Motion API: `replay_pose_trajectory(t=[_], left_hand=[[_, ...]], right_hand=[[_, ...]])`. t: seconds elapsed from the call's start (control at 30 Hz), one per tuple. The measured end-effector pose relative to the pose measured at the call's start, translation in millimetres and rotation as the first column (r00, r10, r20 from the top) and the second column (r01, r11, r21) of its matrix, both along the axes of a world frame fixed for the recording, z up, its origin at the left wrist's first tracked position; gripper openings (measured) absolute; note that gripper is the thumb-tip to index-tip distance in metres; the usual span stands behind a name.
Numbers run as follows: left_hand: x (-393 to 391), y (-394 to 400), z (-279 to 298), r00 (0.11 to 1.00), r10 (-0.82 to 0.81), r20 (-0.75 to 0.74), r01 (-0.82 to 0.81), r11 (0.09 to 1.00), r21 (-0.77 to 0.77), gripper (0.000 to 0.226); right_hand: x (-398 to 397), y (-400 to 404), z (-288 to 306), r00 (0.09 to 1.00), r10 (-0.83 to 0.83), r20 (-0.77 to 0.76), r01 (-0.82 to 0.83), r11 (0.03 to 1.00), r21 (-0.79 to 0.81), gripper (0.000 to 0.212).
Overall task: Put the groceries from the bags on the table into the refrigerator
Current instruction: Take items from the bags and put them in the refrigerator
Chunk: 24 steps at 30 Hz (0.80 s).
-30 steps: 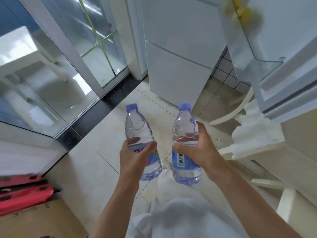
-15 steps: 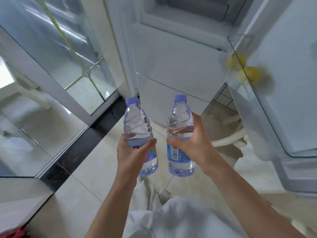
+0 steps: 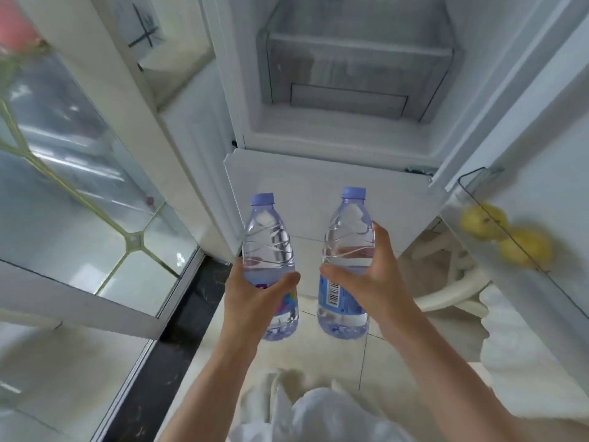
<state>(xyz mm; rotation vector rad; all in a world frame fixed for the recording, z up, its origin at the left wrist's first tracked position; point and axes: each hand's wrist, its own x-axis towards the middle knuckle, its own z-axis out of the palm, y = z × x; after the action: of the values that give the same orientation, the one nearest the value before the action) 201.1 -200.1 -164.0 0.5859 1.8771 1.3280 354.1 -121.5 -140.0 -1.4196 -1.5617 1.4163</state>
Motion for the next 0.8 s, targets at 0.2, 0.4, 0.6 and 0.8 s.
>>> replay_pose_trajectory(t=[0.2, 0.4, 0.6, 0.8], left_hand=[[-48, 72, 22, 0.993, -0.086, -0.079, 0.091, 0.994, 0.059, 0.047], [-69, 159, 61, 0.988, -0.088, -0.125, 0.115, 0.967, 0.226, 0.045], [-77, 244, 103, 0.979, -0.035, -0.202, 0.116, 0.908, 0.403, 0.058], [-82, 309, 133, 0.964, 0.088, -0.249, 0.053, 0.858, 0.510, 0.052]], right_hand=[[-39, 47, 18, 0.999, -0.052, -0.016, 0.054, 0.990, 0.133, 0.085], [-61, 122, 55, 0.990, -0.095, -0.108, 0.122, 0.955, 0.272, 0.080], [-82, 203, 99, 0.975, -0.070, -0.213, 0.156, 0.895, 0.418, 0.073], [-92, 265, 134, 0.939, -0.097, -0.330, 0.265, 0.818, 0.511, 0.068]])
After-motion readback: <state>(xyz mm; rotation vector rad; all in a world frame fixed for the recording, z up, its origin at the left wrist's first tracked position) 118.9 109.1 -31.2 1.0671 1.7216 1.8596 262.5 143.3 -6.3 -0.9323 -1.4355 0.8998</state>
